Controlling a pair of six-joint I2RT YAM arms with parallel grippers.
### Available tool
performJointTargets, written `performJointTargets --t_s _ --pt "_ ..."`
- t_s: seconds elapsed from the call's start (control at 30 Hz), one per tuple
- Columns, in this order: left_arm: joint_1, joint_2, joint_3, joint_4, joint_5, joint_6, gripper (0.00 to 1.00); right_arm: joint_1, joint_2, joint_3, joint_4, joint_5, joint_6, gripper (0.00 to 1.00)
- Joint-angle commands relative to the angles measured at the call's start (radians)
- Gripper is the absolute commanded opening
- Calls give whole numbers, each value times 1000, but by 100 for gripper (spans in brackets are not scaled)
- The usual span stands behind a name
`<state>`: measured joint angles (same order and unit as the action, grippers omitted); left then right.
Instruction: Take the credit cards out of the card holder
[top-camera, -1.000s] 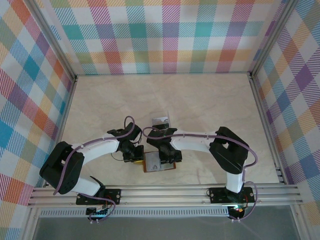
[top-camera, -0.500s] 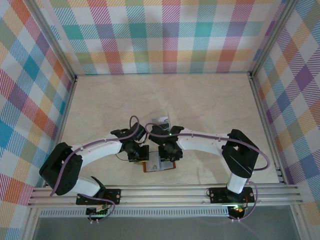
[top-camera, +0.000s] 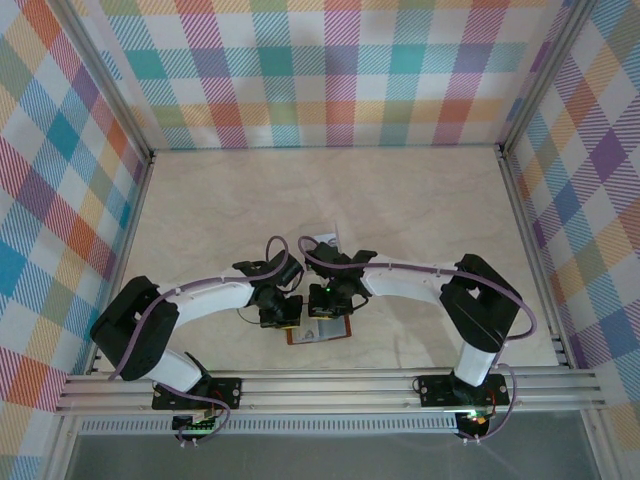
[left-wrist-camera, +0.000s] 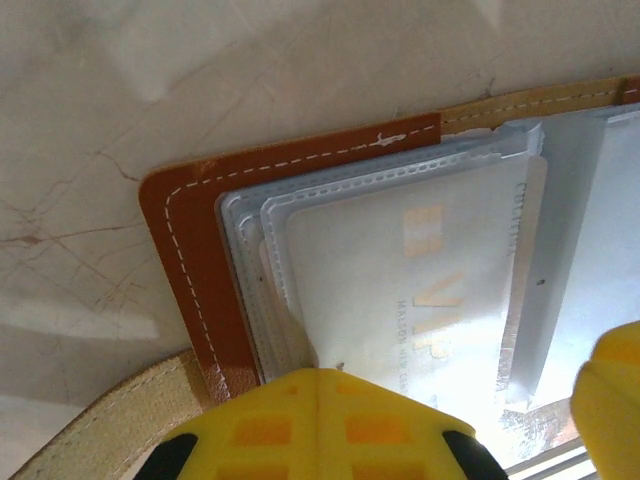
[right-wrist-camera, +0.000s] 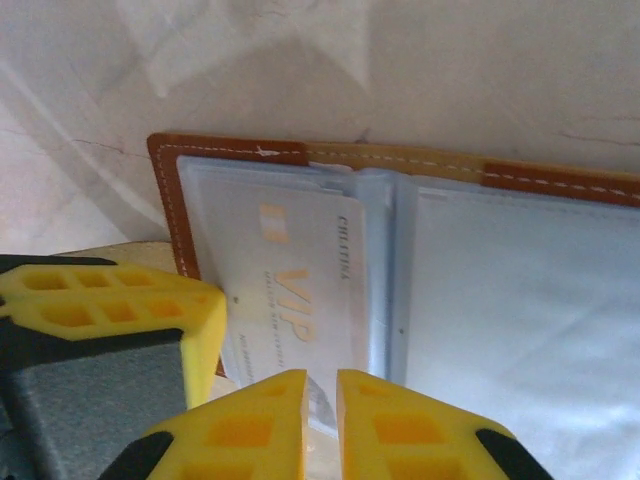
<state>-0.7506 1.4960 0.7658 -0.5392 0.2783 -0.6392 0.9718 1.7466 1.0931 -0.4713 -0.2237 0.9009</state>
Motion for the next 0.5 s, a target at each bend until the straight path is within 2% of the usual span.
performJointTargets --t_s 0.0,0.23,0.47 --pt "-12 16 -7 -8 -37 3 4 -5 27 -17 63 -56 15 17" --pt "-11 14 -12 -15 -42 8 4 -7 66 -33 83 -53 24 16" --pt "-12 7 -13 -21 -52 10 4 -8 66 -33 36 6 14 17"
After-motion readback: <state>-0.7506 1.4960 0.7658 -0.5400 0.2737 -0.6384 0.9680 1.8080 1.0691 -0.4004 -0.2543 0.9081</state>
